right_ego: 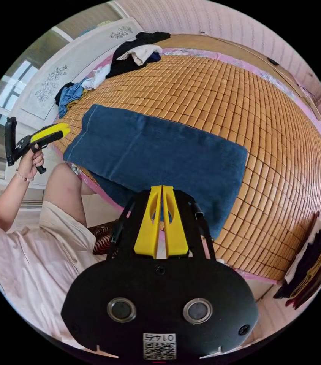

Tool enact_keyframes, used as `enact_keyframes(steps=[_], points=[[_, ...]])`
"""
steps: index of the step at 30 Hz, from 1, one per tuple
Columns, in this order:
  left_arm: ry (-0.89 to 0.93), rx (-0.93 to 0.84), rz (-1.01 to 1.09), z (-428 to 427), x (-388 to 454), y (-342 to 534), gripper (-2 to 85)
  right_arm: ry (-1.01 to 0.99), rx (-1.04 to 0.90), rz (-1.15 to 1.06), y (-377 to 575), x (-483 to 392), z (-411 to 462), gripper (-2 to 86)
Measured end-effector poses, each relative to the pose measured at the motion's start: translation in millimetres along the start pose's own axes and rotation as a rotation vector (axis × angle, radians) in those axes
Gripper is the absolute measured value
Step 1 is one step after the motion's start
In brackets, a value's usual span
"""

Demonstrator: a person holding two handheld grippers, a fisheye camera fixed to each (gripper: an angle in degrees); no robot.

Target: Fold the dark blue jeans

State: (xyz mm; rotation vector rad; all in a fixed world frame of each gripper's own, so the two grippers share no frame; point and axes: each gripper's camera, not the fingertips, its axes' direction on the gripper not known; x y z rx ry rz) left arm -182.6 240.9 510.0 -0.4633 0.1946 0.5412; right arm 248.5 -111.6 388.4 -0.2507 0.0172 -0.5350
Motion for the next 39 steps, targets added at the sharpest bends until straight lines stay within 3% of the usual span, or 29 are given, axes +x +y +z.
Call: enact_keyframes(steps=[4,7,9,13,24,27,31,34,39], points=[[0.029,-0.085,0.179,64,89,-4,-0.6,0.073,-0.045,-0.16,-86,-45,29,-0.5],[0.043,-0.264,0.22,112,116,4,-0.9,0.138,-0.134,-0.214,-127,-63,60,-0.6],[0.001,-0.253,0.303,122,130,17,-0.9,0.172,-0.317,-0.243,-139,-67,101,-0.6],[-0.053,-0.304,0.482,126,153,25,-1.0,0.216,-0.336,-0.294,-152,-72,106,-0.9],[0.07,-0.269,0.355,136,143,47,-1.0,0.287,-0.363,-0.272,-195,-41,140,-0.9],[0.093,-0.25,0.366,132,141,55,-0.9,0.245,-0.213,-0.23,-170,-22,129,-0.9],[0.16,-0.139,0.344,108,139,68,-0.4,0.037,0.077,0.027,-84,48,83,-0.8],[0.198,-0.068,0.359,97,153,70,1.3,0.01,0.227,0.235,7,110,64,-0.5],[0.262,-0.003,0.433,88,188,66,5.3,-0.075,0.212,0.466,107,179,82,4.1]])
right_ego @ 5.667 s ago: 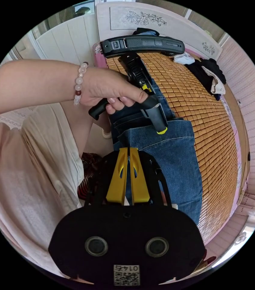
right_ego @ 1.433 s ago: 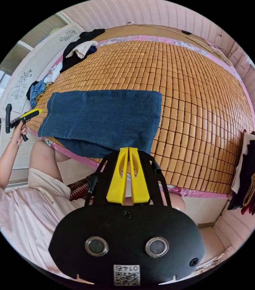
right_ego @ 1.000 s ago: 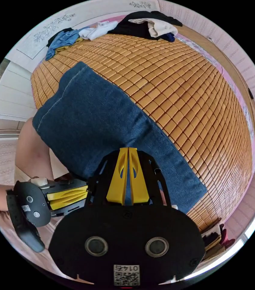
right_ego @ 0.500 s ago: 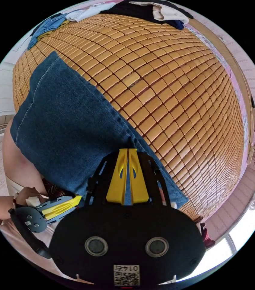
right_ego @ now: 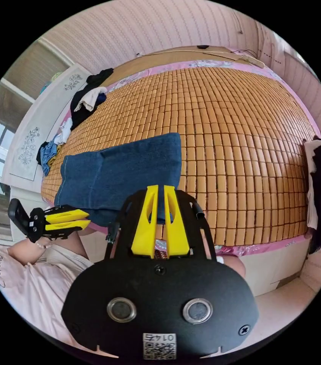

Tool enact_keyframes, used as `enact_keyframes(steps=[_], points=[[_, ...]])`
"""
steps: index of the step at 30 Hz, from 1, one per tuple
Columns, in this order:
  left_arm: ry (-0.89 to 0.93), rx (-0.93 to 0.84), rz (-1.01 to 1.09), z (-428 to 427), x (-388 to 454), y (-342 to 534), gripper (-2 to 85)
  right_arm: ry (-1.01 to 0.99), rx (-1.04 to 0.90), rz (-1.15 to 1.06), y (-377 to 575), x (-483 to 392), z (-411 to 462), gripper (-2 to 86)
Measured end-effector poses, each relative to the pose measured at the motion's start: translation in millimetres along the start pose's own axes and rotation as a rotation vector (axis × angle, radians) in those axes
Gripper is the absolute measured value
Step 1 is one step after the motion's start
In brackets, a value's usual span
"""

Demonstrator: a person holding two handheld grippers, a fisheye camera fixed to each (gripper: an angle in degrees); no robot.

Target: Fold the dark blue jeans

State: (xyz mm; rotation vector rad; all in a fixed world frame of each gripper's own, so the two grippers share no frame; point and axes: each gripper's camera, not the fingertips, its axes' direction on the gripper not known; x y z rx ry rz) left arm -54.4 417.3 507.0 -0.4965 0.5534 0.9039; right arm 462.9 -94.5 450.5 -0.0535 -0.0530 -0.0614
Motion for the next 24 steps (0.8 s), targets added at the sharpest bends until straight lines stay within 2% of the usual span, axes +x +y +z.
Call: enact_keyframes(steps=[2,4,10,15,16,19,20,22,24], points=[[-0.028,0.023,0.071,3,17,-8,7.4,-0.074,-0.108,0.04,9,29,23,9.5],[-0.039,0.004,0.073,8,25,-13,9.8,-0.111,-0.131,0.058,13,46,38,10.7],[-0.05,-0.003,0.109,14,49,-23,15.3,-0.362,-0.099,0.096,23,92,49,4.4],[-0.042,0.024,0.211,11,81,-40,17.4,-0.449,-0.049,-0.034,44,83,23,3.0],[-0.035,-0.009,0.203,12,88,-43,16.0,-0.493,-0.032,-0.063,50,81,18,3.0],[-0.182,-0.038,0.157,13,99,-36,5.6,-0.547,-0.045,-0.107,65,85,17,3.4],[-0.154,-0.051,0.16,15,100,-29,5.0,-0.644,0.011,-0.089,71,99,13,3.6],[-0.104,-0.051,0.149,13,99,-20,4.7,-0.711,0.106,-0.007,82,133,10,6.0],[-0.1,-0.041,0.152,8,101,-13,4.5,-0.636,0.133,0.115,90,167,20,8.3]])
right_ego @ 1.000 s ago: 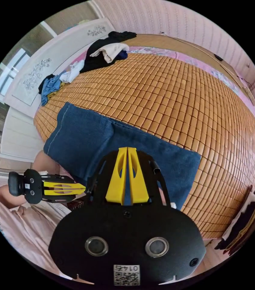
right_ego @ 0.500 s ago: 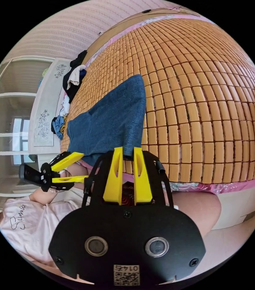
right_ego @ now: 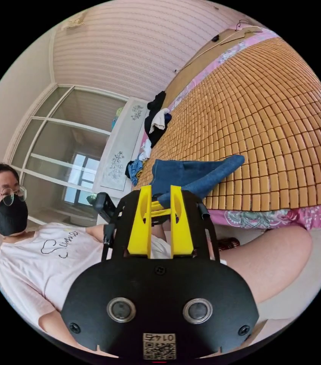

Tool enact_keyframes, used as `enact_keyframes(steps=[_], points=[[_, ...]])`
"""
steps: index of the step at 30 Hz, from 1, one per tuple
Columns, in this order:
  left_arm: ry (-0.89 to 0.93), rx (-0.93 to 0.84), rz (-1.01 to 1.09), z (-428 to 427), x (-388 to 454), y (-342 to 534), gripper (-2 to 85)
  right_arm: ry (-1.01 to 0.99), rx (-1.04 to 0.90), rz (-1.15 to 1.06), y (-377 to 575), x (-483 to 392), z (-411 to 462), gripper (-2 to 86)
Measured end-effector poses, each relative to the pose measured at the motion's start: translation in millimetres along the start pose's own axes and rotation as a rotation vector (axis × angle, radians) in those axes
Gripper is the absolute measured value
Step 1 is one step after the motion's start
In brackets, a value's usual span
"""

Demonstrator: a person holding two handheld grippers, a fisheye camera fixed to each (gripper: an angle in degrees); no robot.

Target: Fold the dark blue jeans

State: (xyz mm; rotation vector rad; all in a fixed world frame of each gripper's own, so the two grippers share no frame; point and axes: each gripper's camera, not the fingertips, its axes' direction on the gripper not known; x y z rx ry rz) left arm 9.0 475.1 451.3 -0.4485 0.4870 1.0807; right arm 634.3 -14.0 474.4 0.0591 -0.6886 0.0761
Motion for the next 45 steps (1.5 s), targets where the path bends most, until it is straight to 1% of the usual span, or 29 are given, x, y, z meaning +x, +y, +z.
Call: enact_keyframes(steps=[1,2,3,5,8,9,10,11,12,14,15,17,18,20,22,24,27,28,29,30,31,32,34,36,39,42,43,44,45], points=[[-0.004,0.006,0.016,-4,2,3,4.5,0.06,0.007,0.088,1,23,-1,10.5],[-0.007,0.01,0.033,-8,4,6,4.5,0.083,-0.009,0.164,0,45,4,13.9],[-0.006,0.01,0.042,-10,4,8,4.5,0.082,-0.018,0.192,0,54,8,14.9],[0.007,0.011,0.063,-17,4,16,4.5,-0.028,-0.013,0.296,0,87,28,17.6],[0.02,-0.014,0.103,-20,7,21,4.6,-0.197,0.067,0.365,0,115,41,15.7],[0.007,-0.014,0.107,-20,7,21,4.6,-0.188,0.064,0.368,0,118,44,14.3],[-0.004,-0.017,0.118,-21,7,20,4.6,-0.131,0.044,0.372,-2,123,47,11.1],[0.005,-0.028,0.123,-21,5,17,4.6,-0.12,0.039,0.36,-2,127,47,7.6],[0.013,-0.027,0.125,-22,4,16,4.6,-0.126,0.036,0.364,-2,130,45,6.4],[0.035,0.02,0.128,-30,-1,12,4.6,-0.221,0.058,0.368,-1,140,32,3.3],[0.045,0.041,0.12,-33,-3,10,4.6,-0.252,0.07,0.361,-1,141,27,2.8],[0.134,0.141,0.045,-52,-16,0,4.7,-0.339,0.136,0.283,-1,133,1,2.2],[0.16,0.168,0.03,-56,-19,-2,4.7,-0.349,0.151,0.256,-2,129,-6,2.1],[0.241,0.29,-0.041,-72,-38,-5,4.7,-0.368,0.196,0.167,-10,110,-28,1.9],[0.244,0.352,-0.06,-82,-55,-1,4.6,-0.404,0.201,0.121,-21,98,-30,2.0],[0.21,0.377,-0.079,-94,-78,9,4.6,-0.471,0.17,0.097,-35,87,-15,2.1],[0.173,0.391,-0.232,-116,-132,47,4.9,-0.55,0.061,0.033,-66,56,42,2.8],[0.131,0.371,-0.333,-121,-155,71,5.4,-0.546,-0.001,-0.003,-79,40,74,3.3],[0.061,0.313,-0.466,-123,-178,98,5.9,-0.522,-0.061,-0.026,-90,26,109,4.1],[0.021,0.278,-0.525,-122,-188,112,6.1,-0.499,-0.09,-0.033,-95,21,127,4.1],[-0.056,0.211,-0.638,-121,-206,142,5.9,-0.444,-0.141,-0.035,-101,15,159,4.3],[-0.107,0.174,-0.744,-123,-219,170,5.3,-0.393,-0.182,-0.004,-104,16,185,2.3],[-0.115,0.176,-0.84,-130,-232,201,4.0,-0.375,-0.21,0.065,-101,23,207,0.8],[-0.123,0.197,-0.868,-135,-239,216,3.8,-0.387,-0.206,0.048,-90,25,209,0.2],[-0.122,0.182,-0.861,-121,-255,213,3.3,-0.246,-0.271,-0.003,-59,19,201,-0.2],[-0.058,0.168,-0.841,-92,-274,186,1.6,-0.008,-0.407,-0.073,-14,13,200,-0.3],[-0.043,0.172,-0.81,-78,-280,169,0.1,0.146,-0.478,-0.101,3,15,208,-0.4],[-0.028,0.159,-0.776,-61,-286,153,-0.3,0.217,-0.516,-0.125,15,19,216,-0.5],[-0.015,0.14,-0.757,-51,-289,145,-0.5,0.225,-0.523,-0.122,19,21,218,-0.5]])
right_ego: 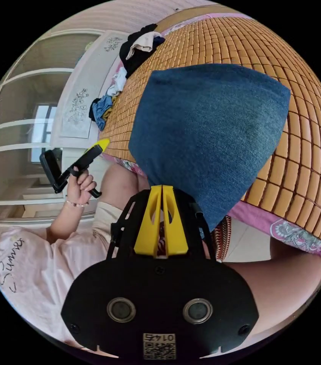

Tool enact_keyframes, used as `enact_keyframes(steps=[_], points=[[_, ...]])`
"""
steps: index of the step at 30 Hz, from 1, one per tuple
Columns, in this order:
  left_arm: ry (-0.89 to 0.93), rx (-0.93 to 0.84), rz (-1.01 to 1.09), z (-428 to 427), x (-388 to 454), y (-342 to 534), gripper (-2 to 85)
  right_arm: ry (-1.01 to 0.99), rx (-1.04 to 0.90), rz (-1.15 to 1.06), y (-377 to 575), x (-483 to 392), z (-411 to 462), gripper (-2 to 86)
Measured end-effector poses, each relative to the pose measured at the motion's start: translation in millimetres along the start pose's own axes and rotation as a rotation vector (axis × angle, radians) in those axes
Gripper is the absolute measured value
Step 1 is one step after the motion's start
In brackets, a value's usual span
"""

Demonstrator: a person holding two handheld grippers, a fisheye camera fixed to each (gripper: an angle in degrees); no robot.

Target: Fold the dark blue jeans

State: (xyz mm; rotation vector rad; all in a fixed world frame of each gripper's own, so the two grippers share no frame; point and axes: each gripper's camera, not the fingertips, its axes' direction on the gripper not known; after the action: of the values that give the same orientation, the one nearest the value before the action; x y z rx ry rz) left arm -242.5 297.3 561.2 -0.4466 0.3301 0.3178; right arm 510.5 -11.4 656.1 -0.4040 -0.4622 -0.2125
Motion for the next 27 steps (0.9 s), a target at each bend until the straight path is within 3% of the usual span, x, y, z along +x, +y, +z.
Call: enact_keyframes(steps=[2,6,8,13,16,20,27], points=[[-0.042,-0.158,0.038,50,6,-17,-0.8,-0.005,0.023,-0.001,2,-2,5,-0.8],[-0.083,-0.193,0.082,60,8,-32,-0.7,0.013,0.006,-0.082,5,-25,-2,-0.7],[-0.086,-0.154,0.093,44,7,-43,-0.2,0.033,0.087,-0.106,14,-37,-26,-0.3],[-0.099,-0.053,0.117,41,-16,-69,9.0,0.065,0.347,0.115,34,-9,-75,5.2],[-0.046,-0.117,0.113,69,-32,-91,15.2,0.131,0.414,0.231,44,1,-83,11.3],[0.104,-0.22,0.031,109,-54,-114,17.6,0.052,0.356,0.245,41,-5,-67,15.9],[0.182,-0.306,0.026,129,-67,-125,13.9,-0.017,0.277,0.309,46,-21,-58,11.4]])
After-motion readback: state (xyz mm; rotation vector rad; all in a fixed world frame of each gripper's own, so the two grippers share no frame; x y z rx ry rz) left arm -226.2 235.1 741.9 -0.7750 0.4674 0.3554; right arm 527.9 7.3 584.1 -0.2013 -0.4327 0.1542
